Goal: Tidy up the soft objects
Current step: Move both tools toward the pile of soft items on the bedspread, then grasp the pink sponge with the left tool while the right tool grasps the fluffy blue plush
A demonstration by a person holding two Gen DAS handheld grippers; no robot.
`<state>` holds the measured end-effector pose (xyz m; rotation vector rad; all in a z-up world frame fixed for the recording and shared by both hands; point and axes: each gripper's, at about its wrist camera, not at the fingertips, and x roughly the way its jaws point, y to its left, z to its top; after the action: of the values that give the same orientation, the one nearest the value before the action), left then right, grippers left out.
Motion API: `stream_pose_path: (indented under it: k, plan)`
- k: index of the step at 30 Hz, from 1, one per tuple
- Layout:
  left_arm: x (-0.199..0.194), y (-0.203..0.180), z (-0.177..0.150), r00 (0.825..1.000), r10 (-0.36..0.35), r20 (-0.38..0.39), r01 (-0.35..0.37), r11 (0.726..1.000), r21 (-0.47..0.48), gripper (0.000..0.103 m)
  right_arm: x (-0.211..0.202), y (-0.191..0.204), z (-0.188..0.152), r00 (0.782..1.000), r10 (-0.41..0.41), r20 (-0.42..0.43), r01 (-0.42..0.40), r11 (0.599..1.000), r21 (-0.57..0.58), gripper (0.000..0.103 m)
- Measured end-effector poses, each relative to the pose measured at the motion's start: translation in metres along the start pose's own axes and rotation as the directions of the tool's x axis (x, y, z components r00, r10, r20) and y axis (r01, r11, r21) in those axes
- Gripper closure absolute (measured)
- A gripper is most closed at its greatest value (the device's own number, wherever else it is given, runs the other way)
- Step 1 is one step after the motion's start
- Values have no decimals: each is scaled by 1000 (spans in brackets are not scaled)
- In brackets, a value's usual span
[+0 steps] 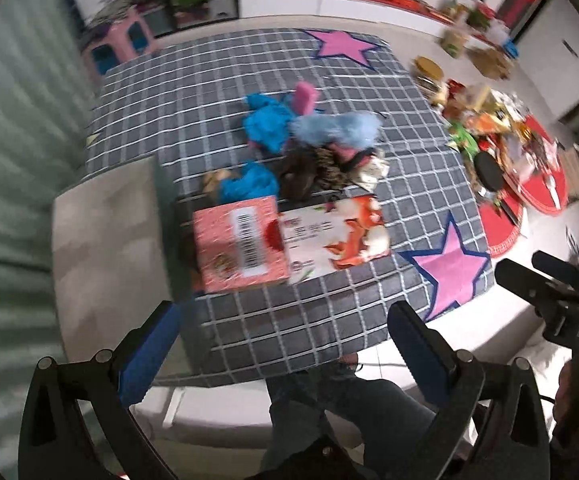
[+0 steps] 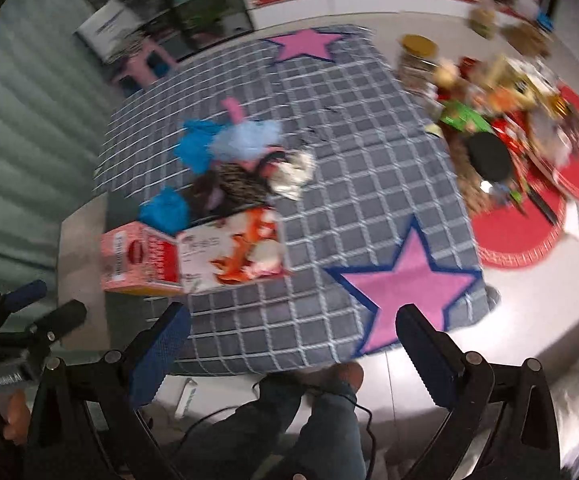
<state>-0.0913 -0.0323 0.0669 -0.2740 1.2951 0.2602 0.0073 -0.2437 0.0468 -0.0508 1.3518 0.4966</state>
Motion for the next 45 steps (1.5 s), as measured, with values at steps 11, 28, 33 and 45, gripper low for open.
stream_pose_path:
  k: [11, 28, 33, 45]
  plan:
    - [-7, 61, -8, 1000, 21, 14, -19, 985, -171, 0, 14, 58, 18, 999, 43, -26, -46, 990, -132, 0]
    - [28, 81, 23, 999, -9, -45, 4, 992, -122, 0, 32, 74, 45, 998, -13, -56, 7, 994, -112, 0]
    - [44, 66, 52, 998, 3, -62, -8, 996, -90, 0, 47, 63, 65, 997, -32, -77, 23, 994, -108, 0]
    - [77, 67, 124, 992, 72, -100, -88, 981, -170, 0, 118, 52, 151, 988, -47, -147, 16, 980, -200, 0]
